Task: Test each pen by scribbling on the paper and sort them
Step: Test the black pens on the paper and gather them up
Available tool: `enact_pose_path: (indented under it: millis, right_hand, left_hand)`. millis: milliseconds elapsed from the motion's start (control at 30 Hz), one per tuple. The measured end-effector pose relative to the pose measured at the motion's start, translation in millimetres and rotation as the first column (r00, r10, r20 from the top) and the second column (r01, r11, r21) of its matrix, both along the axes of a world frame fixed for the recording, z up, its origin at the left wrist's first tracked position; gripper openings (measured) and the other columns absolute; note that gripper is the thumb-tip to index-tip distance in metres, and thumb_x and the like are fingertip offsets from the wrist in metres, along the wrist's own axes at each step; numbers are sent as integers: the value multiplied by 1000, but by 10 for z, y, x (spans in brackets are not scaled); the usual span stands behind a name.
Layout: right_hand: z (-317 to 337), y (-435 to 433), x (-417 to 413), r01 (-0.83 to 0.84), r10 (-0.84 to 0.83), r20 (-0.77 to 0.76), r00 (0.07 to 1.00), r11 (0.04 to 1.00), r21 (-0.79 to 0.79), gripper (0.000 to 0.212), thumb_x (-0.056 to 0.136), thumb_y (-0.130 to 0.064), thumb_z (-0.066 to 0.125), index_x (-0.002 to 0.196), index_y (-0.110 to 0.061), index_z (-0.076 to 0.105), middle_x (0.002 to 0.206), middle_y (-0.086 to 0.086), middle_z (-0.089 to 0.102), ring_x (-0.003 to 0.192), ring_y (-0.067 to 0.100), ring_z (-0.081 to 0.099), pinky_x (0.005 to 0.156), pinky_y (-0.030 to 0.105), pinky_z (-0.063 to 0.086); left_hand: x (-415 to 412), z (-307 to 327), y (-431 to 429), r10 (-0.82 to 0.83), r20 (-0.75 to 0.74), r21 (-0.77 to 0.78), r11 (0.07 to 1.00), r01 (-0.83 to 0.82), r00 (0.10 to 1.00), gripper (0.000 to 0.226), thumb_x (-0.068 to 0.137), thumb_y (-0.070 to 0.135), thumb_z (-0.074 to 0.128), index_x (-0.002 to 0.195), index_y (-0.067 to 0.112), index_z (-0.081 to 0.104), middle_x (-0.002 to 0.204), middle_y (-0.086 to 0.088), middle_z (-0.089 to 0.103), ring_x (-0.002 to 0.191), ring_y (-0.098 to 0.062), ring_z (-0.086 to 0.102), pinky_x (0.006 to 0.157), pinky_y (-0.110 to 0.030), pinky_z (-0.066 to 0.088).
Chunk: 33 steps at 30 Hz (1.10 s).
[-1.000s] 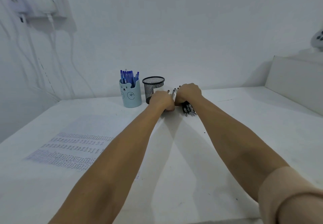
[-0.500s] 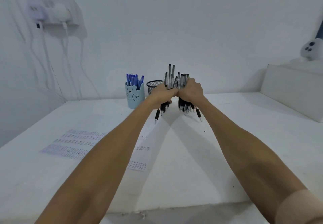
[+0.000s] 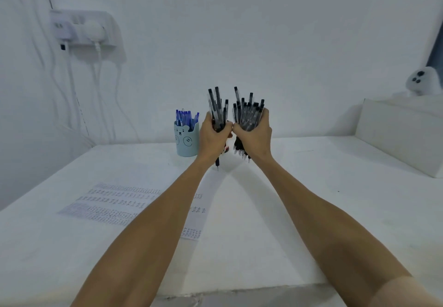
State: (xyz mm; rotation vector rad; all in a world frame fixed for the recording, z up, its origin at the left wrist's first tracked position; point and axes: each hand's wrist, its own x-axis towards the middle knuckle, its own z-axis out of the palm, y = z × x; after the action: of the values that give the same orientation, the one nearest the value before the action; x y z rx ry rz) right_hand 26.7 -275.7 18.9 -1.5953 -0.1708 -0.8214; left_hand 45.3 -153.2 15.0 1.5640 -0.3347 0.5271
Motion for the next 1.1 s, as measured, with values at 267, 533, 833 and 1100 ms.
enact_pose_path:
  millis: [267,533,833,1100]
  right_hand:
    - [-250,-95,113,-37,41,-116,992,999,36,38,73,-17,81,104,-15,59,89,2,70,77,13,67,75,39,61]
    - [-281,-79,136,-133,144,-167,976,988,76,33,71,-17,78,101,-19,64,90,6,73,83,23,71,79,46,62]
    - [-309,-137,104,-221,212,-211,954,975,-21,19,84,-26,77,100,-16,73,87,0,76,82,16,72,83,38,60]
    - [-297,-176,151,-238,213,-207,955,966,-104,46,69,-27,84,111,-19,68,102,0,77,98,19,74,91,48,59]
  left_hand:
    - [100,-217,96,-140,-154,116,980,159,978,20,90,10,76,107,3,68,76,-3,71,67,-12,66,65,-24,55]
    - [146,-153,136,-181,-246,168,960,226,952,27,87,0,69,114,0,66,82,-6,71,73,-15,65,67,-28,55]
    - [158,-95,101,-195,-261,24,978,209,945,35,82,-10,68,112,5,61,102,-11,72,94,-23,68,89,-39,58]
    - [134,-9,91,-251,-291,71,957,283,923,20,80,-8,63,86,10,58,78,-9,62,84,-29,56,80,-46,50]
